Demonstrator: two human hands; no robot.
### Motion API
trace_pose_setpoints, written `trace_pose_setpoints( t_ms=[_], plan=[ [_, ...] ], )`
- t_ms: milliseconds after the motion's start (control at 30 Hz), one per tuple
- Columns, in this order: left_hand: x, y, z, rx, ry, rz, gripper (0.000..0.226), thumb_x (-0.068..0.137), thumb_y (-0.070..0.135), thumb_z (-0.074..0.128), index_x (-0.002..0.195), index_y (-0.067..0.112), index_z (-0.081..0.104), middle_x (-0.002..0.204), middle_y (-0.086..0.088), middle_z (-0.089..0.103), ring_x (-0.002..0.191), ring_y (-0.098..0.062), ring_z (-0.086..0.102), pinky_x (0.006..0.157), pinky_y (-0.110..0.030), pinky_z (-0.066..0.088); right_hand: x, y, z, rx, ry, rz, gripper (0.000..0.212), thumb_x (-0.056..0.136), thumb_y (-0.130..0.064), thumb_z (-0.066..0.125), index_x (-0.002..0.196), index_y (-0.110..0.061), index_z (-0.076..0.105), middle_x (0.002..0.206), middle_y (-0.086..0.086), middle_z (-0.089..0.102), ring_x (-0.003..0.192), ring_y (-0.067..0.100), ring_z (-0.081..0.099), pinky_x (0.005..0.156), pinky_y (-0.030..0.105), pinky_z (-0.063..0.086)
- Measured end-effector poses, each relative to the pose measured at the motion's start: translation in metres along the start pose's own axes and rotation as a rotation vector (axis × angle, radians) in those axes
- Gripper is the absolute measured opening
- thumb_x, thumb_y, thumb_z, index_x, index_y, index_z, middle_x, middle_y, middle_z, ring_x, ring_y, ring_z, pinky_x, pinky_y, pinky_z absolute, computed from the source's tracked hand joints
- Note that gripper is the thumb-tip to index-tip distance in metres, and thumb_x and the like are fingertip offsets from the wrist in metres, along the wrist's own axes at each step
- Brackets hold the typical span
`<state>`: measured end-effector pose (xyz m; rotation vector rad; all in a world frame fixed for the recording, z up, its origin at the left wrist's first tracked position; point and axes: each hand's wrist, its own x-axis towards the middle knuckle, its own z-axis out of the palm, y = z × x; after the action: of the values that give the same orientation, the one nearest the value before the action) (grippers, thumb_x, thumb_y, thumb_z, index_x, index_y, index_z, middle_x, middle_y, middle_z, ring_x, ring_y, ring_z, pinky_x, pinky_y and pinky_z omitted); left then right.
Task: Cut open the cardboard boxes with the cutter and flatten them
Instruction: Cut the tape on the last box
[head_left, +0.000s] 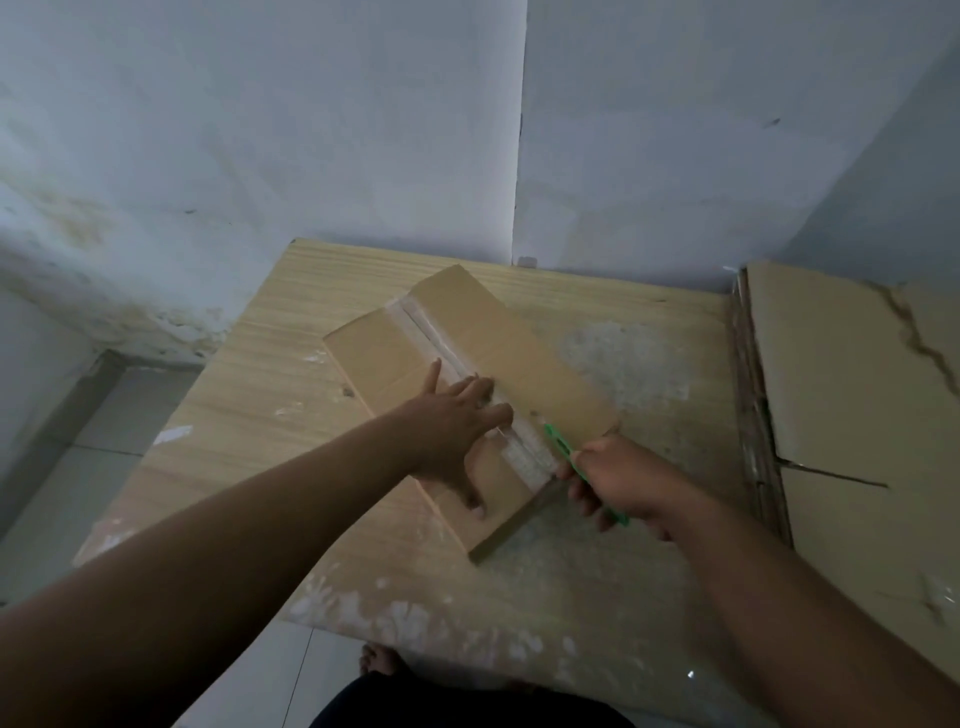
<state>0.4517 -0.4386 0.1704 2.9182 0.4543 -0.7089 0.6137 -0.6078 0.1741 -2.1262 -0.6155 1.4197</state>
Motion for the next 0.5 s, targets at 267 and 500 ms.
trace_pose_setpoints(
  t_ms=[267, 500],
  plan=[
    [0.020, 0.005, -0.014, 0.210, -0.034, 0.042, 0.142, 0.048, 0.089, 0.076, 0.161, 0.027, 0.016, 0.163, -0.019, 0.012, 0.151, -0.042, 0.020, 0.112, -0.083, 0.006, -0.004, 0.024, -0.022, -0.303, -0.154, -0.131, 0.034, 0.105, -0.023, 0.043, 0.084, -0.012, 0.066, 0.053, 0.002, 0.042, 0.042, 0.014, 0.032, 0.042, 0.021, 0.022],
    [0.026, 0.006, -0.023, 0.227, -0.068, 0.058, 0.131, 0.054, 0.084, 0.078, 0.159, 0.030, 0.022, 0.165, -0.015, 0.012, 0.152, -0.043, 0.020, 0.113, -0.082, 0.000, 0.008, 0.005, -0.046, -0.601, -0.292, -0.181, 0.034, 0.104, -0.031, 0.048, 0.077, -0.019, 0.065, 0.057, 0.001, 0.047, 0.048, 0.016, 0.039, 0.046, 0.024, 0.031]
  ],
)
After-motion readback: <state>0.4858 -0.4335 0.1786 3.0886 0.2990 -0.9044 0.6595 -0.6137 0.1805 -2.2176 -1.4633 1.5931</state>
